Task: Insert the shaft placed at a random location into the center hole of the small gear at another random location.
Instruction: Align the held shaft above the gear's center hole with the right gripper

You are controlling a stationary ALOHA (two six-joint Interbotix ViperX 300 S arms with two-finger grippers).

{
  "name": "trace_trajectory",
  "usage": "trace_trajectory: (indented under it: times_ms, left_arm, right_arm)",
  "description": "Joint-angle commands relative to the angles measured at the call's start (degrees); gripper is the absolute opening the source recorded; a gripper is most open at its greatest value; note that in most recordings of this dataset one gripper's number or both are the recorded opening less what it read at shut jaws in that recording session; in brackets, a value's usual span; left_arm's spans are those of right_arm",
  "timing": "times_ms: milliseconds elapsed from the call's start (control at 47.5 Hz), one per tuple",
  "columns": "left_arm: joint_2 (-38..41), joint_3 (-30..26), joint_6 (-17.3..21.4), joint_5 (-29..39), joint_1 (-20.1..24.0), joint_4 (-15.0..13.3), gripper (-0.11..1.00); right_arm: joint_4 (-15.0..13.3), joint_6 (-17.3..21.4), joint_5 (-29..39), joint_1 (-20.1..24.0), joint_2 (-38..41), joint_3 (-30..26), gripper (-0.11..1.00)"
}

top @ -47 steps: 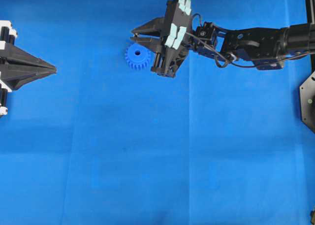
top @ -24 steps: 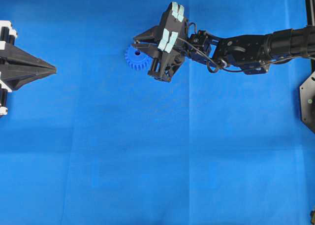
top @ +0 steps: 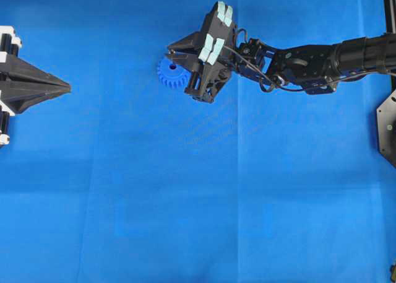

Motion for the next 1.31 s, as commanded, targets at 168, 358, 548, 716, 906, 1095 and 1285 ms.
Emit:
trace_trajectory:
  times_ms: [168, 358, 548, 716, 906, 1095, 1285]
  left_arm:
    - [0.18, -0.53, -0.09, -0.26, 0.18, 0.0, 0.0]
    - [0.18, -0.44, -0.09, -0.26, 0.18, 0.0, 0.0]
    - [0.18, -0.44, -0.09, -0.26, 0.09, 0.0, 0.0]
    - [0.18, -0.44, 0.0, -0.26, 0.18, 0.0, 0.0]
    - [0.18, -0.35, 0.0, -0.26, 0.09, 0.0, 0.0]
    - [0.18, -0.35, 0.0, -0.26, 0.09, 0.0, 0.0]
    - [0.18, -0.44, 0.0, -0.26, 0.18, 0.0, 0.0]
  right_arm:
    - [0.09, -0.26, -1.93, 1.67, -7.29, -0.7, 0.02]
    - [0.09, -0.26, -3.96, 1.93, -8.09, -0.09, 0.02]
    - [0.44, -0.26, -3.96, 1.85, -7.03, 0.26, 0.02]
    - [1.76, -0.18, -3.96, 1.85, -4.66, 0.26, 0.02]
    - [2.9, -0.18, -4.04, 2.02, -1.67, 0.35, 0.02]
    - [3.87, -0.18, -4.48, 2.11, 0.97, 0.35, 0.02]
    - [4.57, -0.18, -5.1, 2.11, 2.55, 0.35, 0.02]
